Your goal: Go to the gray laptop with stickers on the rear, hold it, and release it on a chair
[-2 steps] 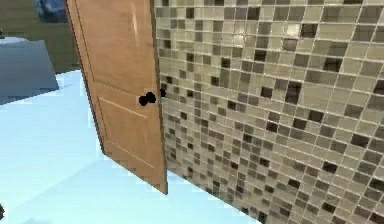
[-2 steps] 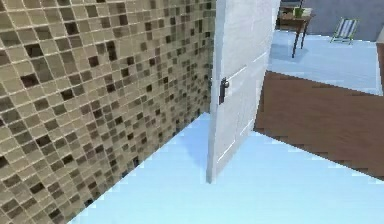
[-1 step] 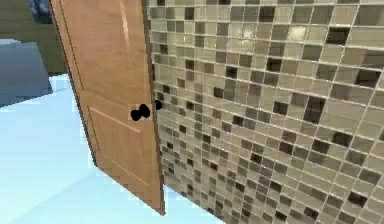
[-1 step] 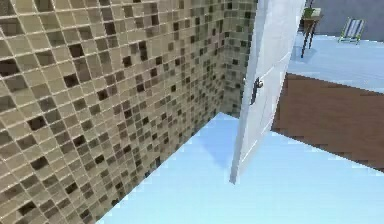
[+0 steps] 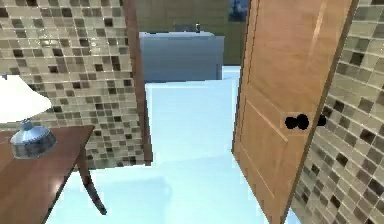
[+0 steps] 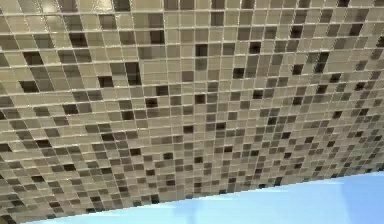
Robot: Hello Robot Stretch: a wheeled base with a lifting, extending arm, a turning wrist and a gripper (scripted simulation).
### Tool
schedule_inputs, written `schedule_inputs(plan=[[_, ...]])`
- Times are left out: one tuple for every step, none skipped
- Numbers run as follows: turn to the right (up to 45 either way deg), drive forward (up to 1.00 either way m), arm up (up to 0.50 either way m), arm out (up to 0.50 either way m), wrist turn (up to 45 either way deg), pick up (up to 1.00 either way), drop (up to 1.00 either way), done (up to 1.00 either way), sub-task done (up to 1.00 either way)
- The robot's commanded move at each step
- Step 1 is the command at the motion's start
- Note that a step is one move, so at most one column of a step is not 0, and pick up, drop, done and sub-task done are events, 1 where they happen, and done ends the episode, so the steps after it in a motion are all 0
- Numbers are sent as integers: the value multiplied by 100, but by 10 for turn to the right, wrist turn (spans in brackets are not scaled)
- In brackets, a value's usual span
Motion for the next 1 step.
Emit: schedule_inputs(plan=[[0,100,0,0,0,0,0,0,0]])
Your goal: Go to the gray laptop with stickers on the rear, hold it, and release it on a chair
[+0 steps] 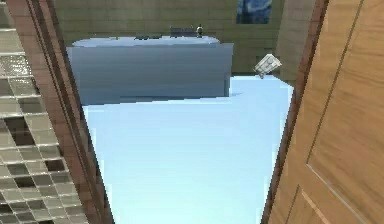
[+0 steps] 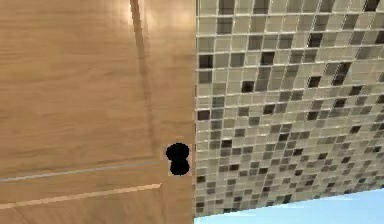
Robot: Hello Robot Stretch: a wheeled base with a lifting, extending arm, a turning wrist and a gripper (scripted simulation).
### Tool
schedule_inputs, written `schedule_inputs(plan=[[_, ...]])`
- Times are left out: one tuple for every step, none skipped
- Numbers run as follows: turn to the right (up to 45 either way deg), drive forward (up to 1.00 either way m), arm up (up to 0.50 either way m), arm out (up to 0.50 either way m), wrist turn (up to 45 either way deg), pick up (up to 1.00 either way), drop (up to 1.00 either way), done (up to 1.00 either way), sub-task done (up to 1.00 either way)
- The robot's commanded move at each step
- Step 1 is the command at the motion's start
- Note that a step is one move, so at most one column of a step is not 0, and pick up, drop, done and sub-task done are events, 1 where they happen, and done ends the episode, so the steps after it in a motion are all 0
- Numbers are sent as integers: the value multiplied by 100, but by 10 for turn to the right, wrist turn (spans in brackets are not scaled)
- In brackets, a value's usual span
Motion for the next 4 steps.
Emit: schedule_inputs(plan=[[0,95,0,0,0,0,0,0,0],[330,0,0,0,0,0,0,0,0],[0,100,0,0,0,0,0,0,0],[90,0,0,0,0,0,0,0,0]])
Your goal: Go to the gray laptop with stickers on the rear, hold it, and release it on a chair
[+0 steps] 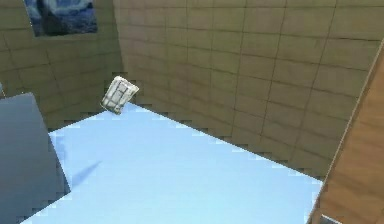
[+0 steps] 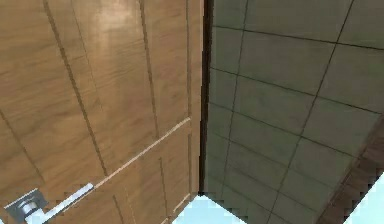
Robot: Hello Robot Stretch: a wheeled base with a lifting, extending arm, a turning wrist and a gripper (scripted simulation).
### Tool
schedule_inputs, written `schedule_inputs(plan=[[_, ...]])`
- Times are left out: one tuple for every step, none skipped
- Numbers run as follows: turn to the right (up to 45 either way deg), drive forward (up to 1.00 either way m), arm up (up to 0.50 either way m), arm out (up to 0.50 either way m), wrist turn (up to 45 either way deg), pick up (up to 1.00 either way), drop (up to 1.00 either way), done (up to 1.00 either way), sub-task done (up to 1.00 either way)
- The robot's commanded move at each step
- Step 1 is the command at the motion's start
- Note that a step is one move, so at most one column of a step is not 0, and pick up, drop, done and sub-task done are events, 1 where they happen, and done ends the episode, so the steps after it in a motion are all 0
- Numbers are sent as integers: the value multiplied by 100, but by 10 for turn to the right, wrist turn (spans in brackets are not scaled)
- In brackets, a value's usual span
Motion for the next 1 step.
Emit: schedule_inputs(plan=[[0,10,0,0,0,0,0,0,0]])
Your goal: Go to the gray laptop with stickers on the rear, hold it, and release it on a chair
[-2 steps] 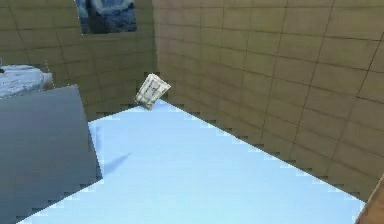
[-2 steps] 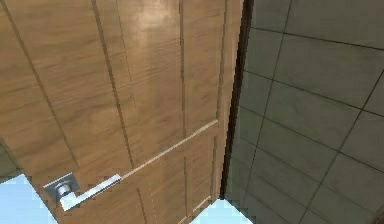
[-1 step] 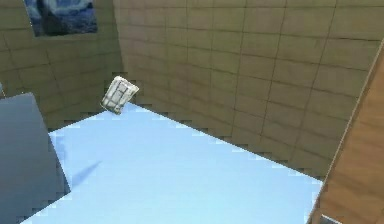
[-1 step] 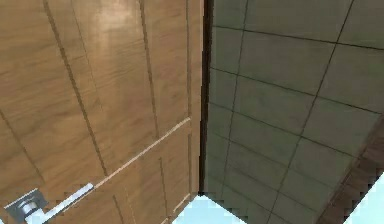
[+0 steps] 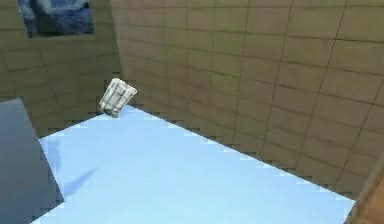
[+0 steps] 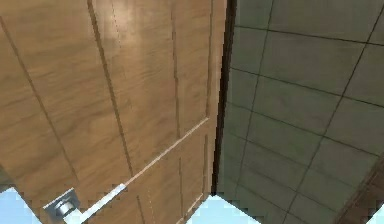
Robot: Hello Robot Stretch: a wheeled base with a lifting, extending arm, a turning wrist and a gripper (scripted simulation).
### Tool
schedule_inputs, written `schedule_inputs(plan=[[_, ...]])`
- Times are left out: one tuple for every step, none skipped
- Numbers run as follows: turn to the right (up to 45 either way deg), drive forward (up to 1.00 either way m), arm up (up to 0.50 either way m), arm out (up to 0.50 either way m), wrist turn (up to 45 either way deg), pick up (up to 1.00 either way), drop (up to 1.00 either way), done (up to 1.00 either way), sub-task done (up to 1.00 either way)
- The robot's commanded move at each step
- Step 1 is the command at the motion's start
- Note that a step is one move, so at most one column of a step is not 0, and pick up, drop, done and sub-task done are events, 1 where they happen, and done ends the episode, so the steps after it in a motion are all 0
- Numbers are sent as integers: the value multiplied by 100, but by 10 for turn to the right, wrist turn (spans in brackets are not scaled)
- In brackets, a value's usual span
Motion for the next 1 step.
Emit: schedule_inputs(plan=[[-60,0,0,0,0,0,0,0,0]])
